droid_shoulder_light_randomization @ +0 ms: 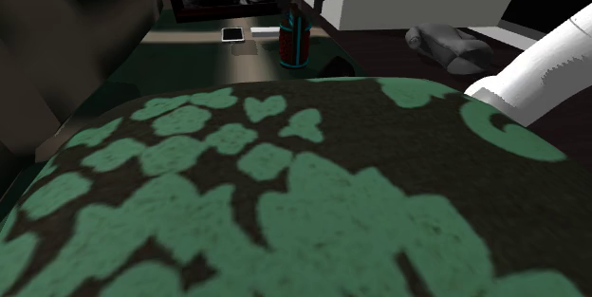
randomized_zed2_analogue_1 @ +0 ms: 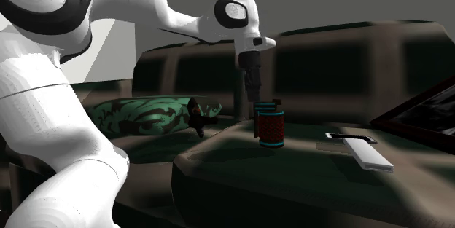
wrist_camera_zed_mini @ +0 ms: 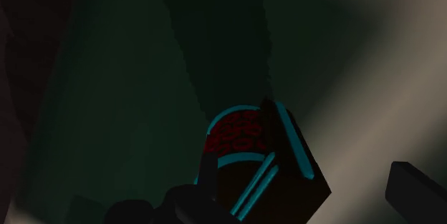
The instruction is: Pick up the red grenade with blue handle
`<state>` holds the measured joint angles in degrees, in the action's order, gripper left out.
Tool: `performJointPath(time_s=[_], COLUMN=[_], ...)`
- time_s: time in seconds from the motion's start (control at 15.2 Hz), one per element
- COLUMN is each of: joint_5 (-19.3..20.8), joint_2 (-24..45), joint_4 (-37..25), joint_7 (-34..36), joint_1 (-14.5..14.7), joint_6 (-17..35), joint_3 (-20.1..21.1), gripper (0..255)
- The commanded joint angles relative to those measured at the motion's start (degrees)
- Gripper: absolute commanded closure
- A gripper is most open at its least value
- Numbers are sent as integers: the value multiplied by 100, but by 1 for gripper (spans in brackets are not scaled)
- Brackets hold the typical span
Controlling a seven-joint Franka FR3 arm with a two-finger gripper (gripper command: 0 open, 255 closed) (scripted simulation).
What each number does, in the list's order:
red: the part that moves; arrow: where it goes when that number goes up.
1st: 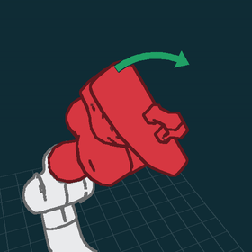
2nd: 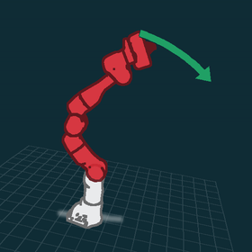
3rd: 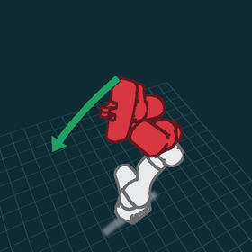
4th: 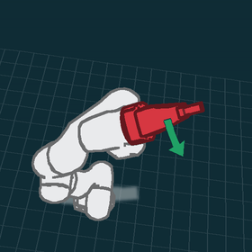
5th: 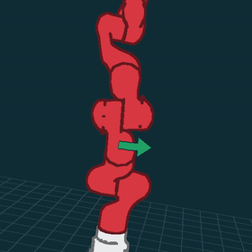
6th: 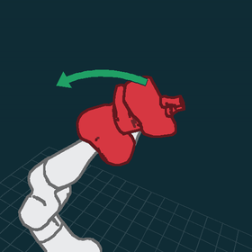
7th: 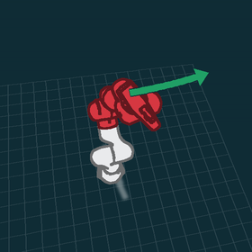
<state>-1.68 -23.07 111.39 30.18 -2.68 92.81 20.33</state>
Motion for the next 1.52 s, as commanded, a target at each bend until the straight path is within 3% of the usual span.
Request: performJointPath(time_s=[0.0, 0.13, 0.2, 0.79, 1.45], joint_5=[-7, -11, -13, -11, 65], joint_2=[-30, -40, -50, -40, 197], joint_4=[195, 249, 258, 249, -746], joint_7=[-9, -9, -15, -8, -13], joint_1=[3, 5, 6, 5, -44], joint_6=[170, 213, 213, 213, -553], joint_3=[-6, -5, -10, -5, -6], gripper=[0, 0, 255, 255, 255])
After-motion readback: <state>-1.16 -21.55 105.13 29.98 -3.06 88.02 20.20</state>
